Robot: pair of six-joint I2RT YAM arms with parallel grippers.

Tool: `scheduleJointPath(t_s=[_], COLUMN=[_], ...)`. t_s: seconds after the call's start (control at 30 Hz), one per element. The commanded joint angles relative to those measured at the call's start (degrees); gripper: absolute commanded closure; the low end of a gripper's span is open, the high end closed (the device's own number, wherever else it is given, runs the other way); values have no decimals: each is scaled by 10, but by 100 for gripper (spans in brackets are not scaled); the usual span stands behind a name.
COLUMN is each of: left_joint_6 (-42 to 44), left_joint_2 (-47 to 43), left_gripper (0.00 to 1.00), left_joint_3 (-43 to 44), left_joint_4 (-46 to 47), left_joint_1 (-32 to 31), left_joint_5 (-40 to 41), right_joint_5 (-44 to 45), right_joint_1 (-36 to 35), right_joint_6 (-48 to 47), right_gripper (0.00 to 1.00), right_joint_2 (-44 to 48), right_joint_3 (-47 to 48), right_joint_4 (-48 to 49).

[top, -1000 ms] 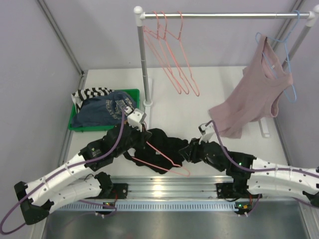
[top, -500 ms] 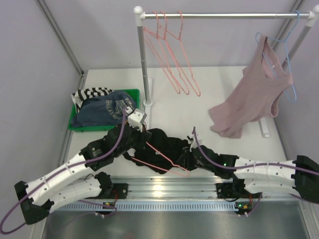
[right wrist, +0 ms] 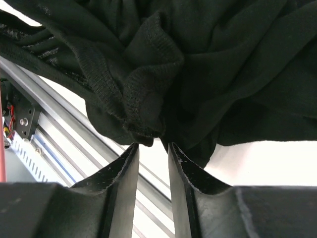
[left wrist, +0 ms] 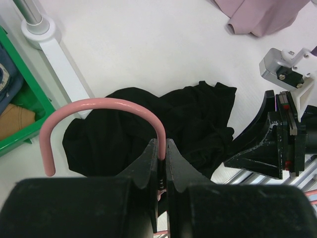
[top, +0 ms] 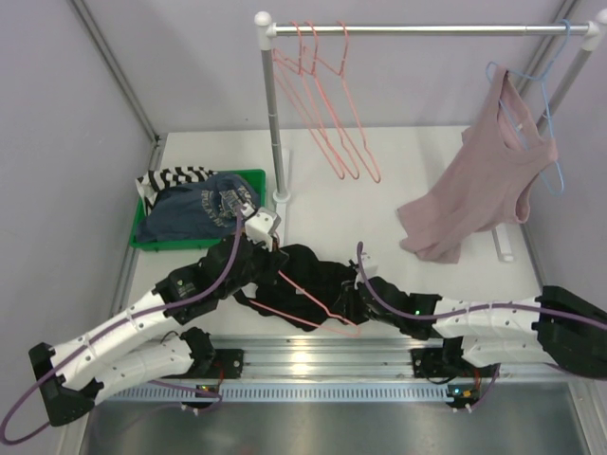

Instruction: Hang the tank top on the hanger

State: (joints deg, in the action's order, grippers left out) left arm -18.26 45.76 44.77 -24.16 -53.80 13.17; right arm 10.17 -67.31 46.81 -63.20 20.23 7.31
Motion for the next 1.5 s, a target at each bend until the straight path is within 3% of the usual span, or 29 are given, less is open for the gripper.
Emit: scheduleJointPath(t_s=[0.0,0.13,0.3,0.63,0.83,1.47], left_joint_6=[3,4,5,-5,-23,-37], left_joint_2=[2,4,6,14,4,15], left_gripper=[100,100,100,100,100,100], left_joint_3=[22,23,28,41,39,46], left_joint_4=[10,10,10,17,21,7], left_joint_1=[-3,-3,-3,-3,-3,-3], left_joint_5=[8,9,14,74,149,226], right_joint_5=[10,18,34,72,78,85], right_joint_1=[3,3,5,13,13,13], right_joint_6=[7,0,1,11,16,14], right_gripper=[71,75,100,100,100,100], right_joint_2=[-13,-21,-2,222,303,349], right_joint_3=[10,14,8,-21,-19,20], right_joint_4=[59,69,56,-117,-192,-265])
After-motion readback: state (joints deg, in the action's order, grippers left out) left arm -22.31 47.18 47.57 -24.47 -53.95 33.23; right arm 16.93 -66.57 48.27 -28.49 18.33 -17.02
